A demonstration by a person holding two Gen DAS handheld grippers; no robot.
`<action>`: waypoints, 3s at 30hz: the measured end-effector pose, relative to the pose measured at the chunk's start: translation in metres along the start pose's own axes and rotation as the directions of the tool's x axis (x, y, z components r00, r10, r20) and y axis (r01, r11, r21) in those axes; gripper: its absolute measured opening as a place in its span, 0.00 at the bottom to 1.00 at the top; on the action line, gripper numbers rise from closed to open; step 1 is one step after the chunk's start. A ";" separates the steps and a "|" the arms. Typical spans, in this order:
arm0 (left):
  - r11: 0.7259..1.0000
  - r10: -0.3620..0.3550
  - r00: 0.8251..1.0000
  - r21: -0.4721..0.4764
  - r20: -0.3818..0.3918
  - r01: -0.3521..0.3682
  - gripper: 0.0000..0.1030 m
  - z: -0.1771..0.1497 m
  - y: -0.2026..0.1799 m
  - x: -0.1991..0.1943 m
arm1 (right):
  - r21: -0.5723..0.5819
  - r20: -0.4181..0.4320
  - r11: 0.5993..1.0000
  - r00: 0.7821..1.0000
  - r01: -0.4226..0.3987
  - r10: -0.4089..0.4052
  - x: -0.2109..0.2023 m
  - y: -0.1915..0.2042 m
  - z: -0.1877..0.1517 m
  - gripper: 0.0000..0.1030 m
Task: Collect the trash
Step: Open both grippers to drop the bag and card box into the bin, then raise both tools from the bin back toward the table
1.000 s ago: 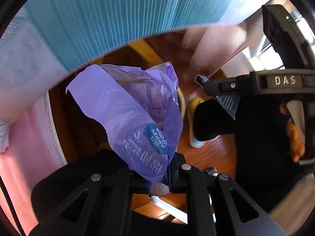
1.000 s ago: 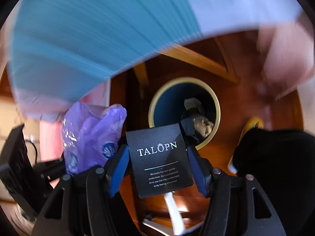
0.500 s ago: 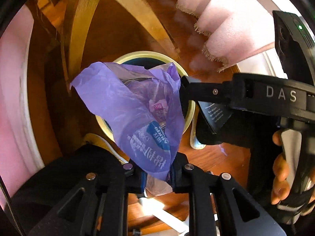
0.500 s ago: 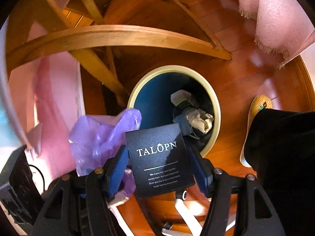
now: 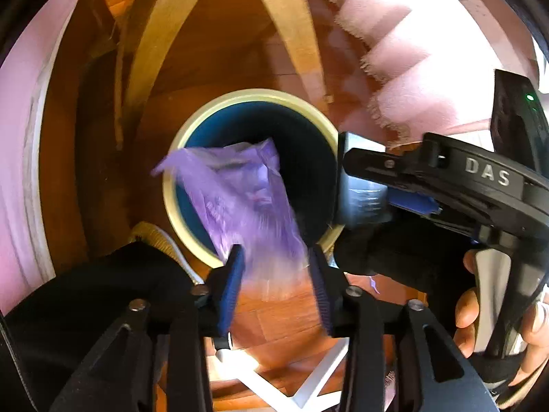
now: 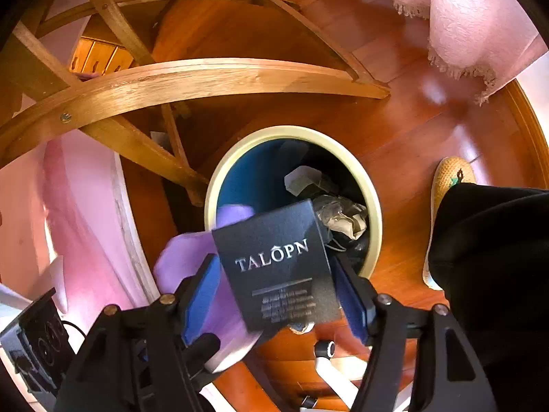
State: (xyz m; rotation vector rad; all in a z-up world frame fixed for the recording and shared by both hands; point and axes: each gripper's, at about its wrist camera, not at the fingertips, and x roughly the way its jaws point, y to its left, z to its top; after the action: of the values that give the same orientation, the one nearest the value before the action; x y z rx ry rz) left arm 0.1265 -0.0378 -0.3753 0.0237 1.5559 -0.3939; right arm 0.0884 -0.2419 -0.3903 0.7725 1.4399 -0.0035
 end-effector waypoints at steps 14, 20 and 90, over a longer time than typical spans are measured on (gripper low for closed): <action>0.994 0.010 0.999 -0.109 0.030 -0.006 0.65 0.001 0.022 -0.005 | -0.126 0.036 0.988 0.995 0.092 -0.088 0.000 0.014 -0.004 0.71; 0.991 0.013 0.999 -0.137 0.031 -0.008 0.66 0.000 0.025 -0.003 | -0.148 0.035 0.983 0.994 0.110 -0.106 0.001 0.014 -0.007 0.71; 0.988 0.058 0.838 0.091 0.543 -0.127 0.73 -0.018 0.003 -0.331 | -0.765 0.497 0.568 0.838 0.303 0.223 -0.311 0.212 -0.094 0.71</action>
State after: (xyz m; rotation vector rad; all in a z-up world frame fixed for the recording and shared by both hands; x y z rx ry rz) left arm 0.1215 0.0462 -0.0543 0.0784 0.9634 -0.3794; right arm 0.0459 -0.1733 -0.0109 -0.0911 0.7289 0.3762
